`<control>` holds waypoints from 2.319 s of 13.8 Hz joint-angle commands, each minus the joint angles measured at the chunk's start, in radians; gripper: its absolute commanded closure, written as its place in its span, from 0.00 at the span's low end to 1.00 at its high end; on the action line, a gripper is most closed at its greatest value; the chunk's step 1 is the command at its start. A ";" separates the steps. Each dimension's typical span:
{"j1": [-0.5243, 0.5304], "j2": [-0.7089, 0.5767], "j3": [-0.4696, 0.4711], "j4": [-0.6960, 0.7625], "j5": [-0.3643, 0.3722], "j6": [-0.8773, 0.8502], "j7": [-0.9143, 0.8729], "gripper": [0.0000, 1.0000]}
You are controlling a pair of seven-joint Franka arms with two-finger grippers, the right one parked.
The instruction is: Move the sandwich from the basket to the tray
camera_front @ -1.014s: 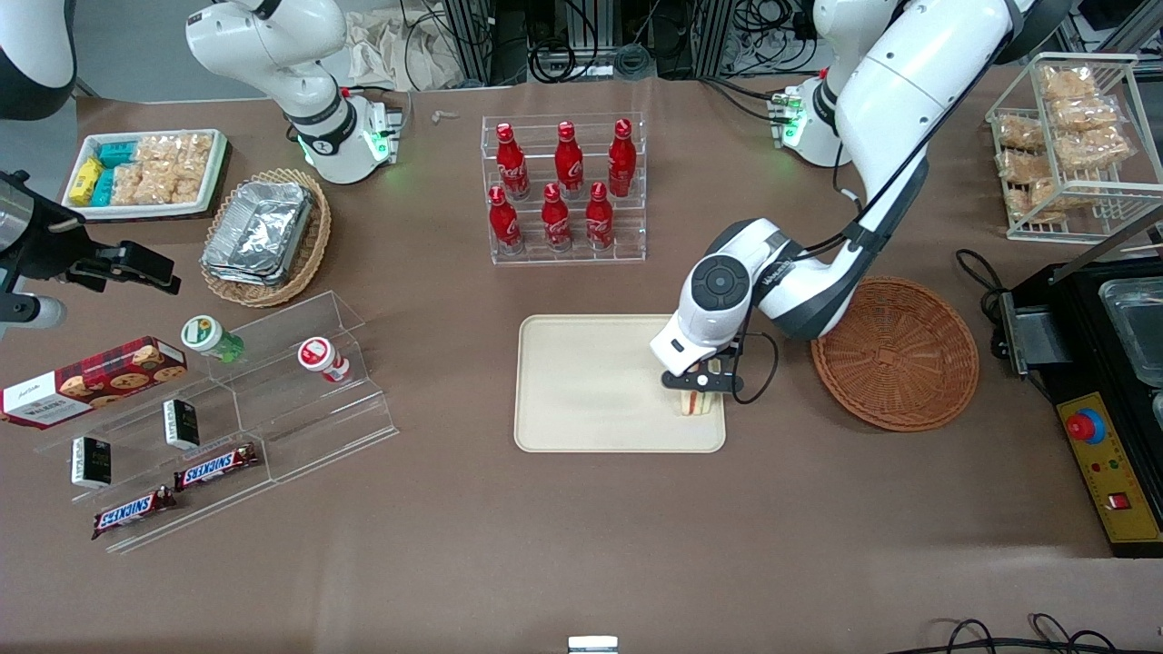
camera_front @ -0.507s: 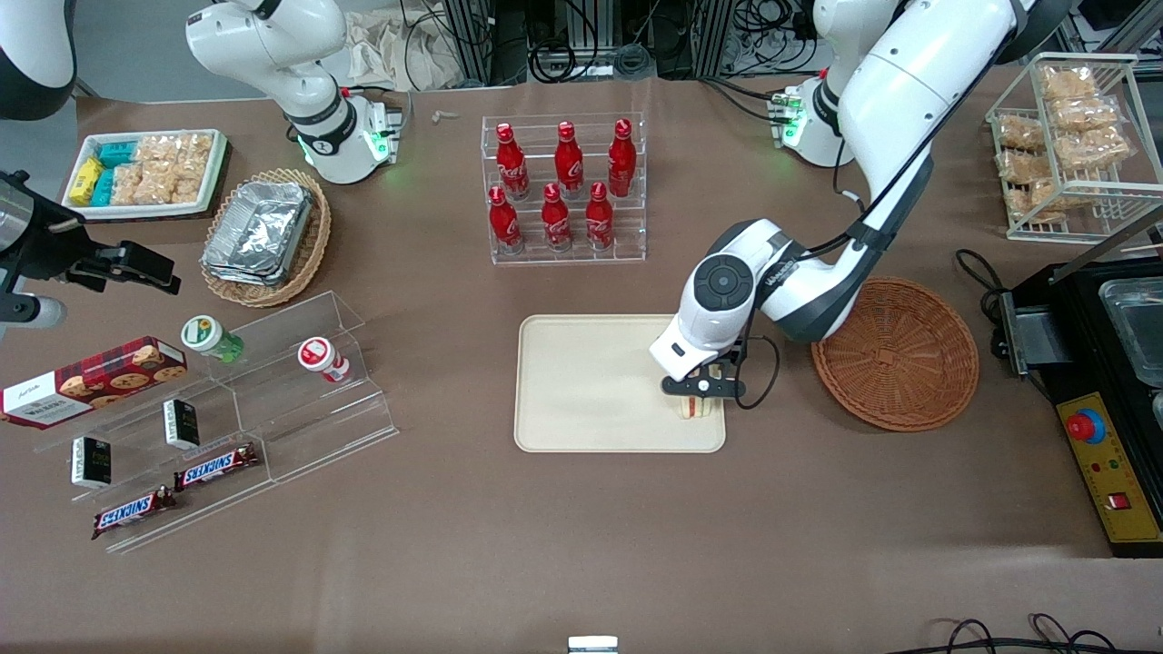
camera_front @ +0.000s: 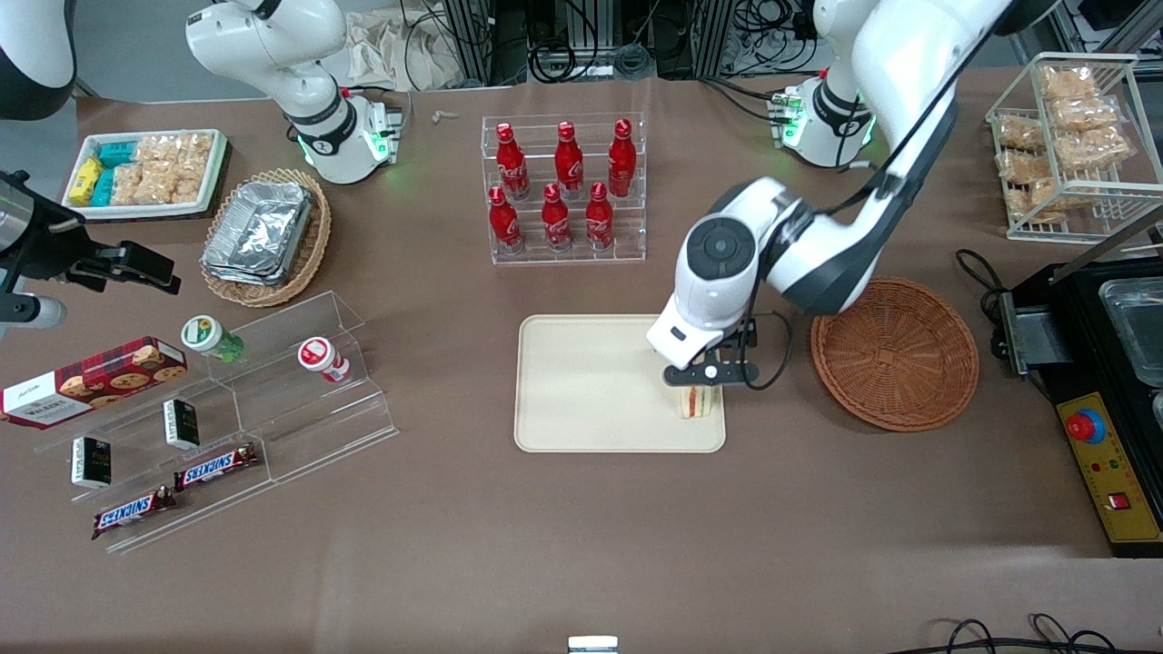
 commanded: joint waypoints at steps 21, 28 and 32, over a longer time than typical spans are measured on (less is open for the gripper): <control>-0.005 -0.656 0.559 -0.175 -0.384 -0.280 0.711 0.00; -0.005 -0.622 0.528 -0.141 -0.377 -0.280 0.684 0.00; -0.008 -0.472 0.523 0.044 -0.366 -0.326 0.667 0.00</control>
